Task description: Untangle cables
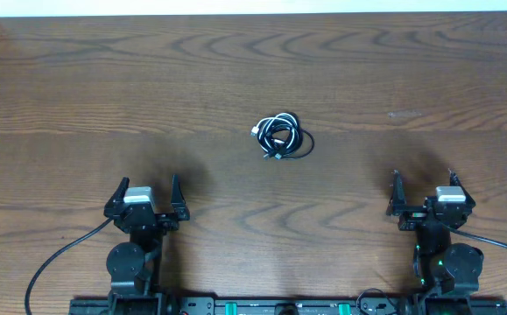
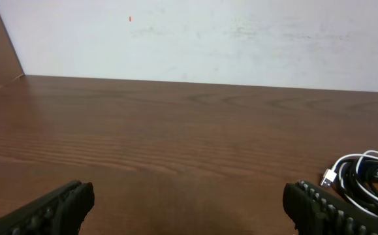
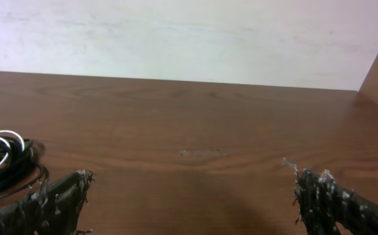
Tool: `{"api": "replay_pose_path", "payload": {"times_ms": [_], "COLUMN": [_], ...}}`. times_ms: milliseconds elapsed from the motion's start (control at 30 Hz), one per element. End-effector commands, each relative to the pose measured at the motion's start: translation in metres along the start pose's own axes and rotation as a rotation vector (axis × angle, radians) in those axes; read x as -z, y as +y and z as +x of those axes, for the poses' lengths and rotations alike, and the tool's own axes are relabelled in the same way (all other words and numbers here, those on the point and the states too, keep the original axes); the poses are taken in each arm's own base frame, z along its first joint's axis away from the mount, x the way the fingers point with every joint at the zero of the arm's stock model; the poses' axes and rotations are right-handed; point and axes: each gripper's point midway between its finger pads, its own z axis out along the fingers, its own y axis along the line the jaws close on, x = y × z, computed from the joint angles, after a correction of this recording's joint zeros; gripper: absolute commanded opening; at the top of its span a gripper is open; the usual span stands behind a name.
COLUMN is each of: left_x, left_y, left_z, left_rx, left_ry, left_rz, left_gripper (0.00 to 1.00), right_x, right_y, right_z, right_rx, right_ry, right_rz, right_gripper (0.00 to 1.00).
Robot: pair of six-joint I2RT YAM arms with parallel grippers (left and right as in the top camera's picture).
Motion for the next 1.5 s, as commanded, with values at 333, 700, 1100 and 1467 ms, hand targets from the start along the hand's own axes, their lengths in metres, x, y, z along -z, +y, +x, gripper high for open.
{"api": "replay_pose_path", "payload": {"times_ms": [333,700,1100,1467], "left_x": [-0.001,-0.001,0.001,0.038], "left_y": [0.007,0.007,-0.024,-0.073], "left_z": [0.017,0.016,0.008,-0.097], "left_rx": [-0.008,-0.008,0.006,0.079], "left_ry": [0.048,0.048,0.017,-0.275], "left_rz": [-0.04,-0.04,0.143,0.45], "left_gripper": [0.98,0.98,0.98,0.98], "right_x": [0.001,0.001,0.001,0.011], "right_y": [0.001,0.001,0.0,0.022], "right_z": [-0.001,-0.001,-0.001,-0.064], "right_rx": [0.012,0.012,0.017,-0.066], "right_ry": [-0.005,-0.005,-0.005,-0.264], "right_rz": [-0.005,-0.005,0.003,-0.143], "right_gripper": [0.99,0.99,0.99,0.99]}}
